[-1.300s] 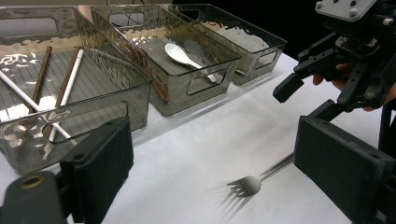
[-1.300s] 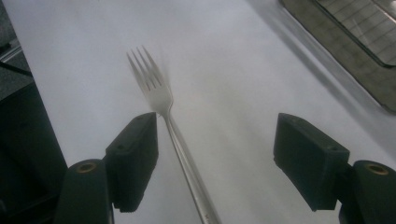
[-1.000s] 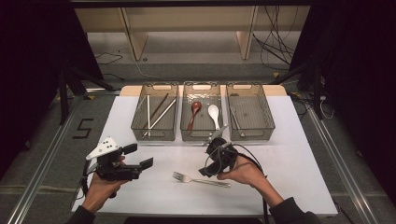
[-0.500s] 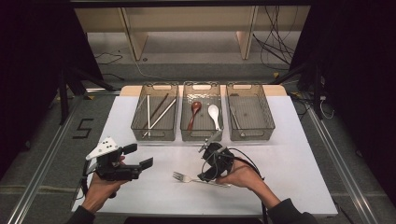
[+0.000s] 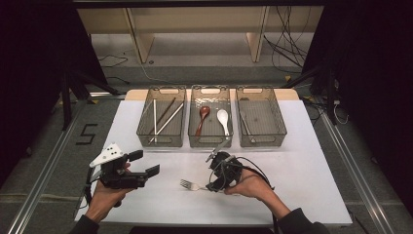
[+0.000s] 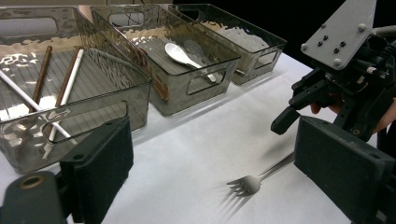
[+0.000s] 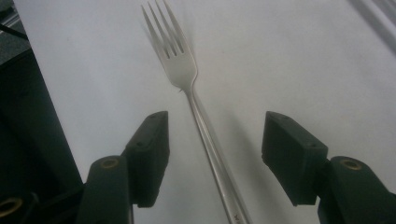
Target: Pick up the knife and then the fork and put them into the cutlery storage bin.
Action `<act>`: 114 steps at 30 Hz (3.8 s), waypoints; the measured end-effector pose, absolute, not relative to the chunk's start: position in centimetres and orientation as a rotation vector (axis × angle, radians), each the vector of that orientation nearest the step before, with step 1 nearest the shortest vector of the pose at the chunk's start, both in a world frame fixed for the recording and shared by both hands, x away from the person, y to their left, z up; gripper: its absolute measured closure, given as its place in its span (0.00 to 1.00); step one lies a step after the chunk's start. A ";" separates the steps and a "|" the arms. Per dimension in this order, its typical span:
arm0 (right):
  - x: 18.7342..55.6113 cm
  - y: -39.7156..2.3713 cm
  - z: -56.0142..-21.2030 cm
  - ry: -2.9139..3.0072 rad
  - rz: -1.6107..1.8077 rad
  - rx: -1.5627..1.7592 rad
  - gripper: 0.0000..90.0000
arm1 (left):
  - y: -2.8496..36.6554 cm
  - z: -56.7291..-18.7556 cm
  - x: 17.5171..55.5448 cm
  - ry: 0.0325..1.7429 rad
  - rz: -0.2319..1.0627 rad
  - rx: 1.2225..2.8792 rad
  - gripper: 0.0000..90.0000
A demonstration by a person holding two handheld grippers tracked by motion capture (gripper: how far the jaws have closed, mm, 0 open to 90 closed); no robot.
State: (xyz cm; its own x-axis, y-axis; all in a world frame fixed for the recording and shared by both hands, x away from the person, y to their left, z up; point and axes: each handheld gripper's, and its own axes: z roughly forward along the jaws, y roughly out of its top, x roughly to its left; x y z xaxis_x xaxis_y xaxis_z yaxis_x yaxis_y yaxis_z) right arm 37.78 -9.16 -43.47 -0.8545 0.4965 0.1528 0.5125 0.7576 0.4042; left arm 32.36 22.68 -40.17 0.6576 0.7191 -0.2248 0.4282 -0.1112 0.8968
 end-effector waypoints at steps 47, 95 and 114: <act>37.1 -8.3 -45.7 -3.010 -0.444 -0.721 0.80 | 22.6 -40.2 32.4 0.929 0.320 1.745 0.12; 36.6 -7.8 -45.6 -3.061 -0.305 -0.602 0.93 | 22.8 -40.2 32.4 0.934 0.313 1.734 0.12; 37.0 -8.4 -45.3 -3.052 -0.329 -0.636 0.93 | 22.8 -40.2 32.4 0.934 0.314 1.737 0.12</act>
State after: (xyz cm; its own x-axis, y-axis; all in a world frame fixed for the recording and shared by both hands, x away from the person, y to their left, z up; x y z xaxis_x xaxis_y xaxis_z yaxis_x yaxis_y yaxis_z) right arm 37.04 -8.37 -45.33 -0.9176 0.3945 0.0493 0.3960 0.8955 0.2032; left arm 32.38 22.79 -40.15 0.6561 0.7179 -0.2327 0.4319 -0.1043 0.8959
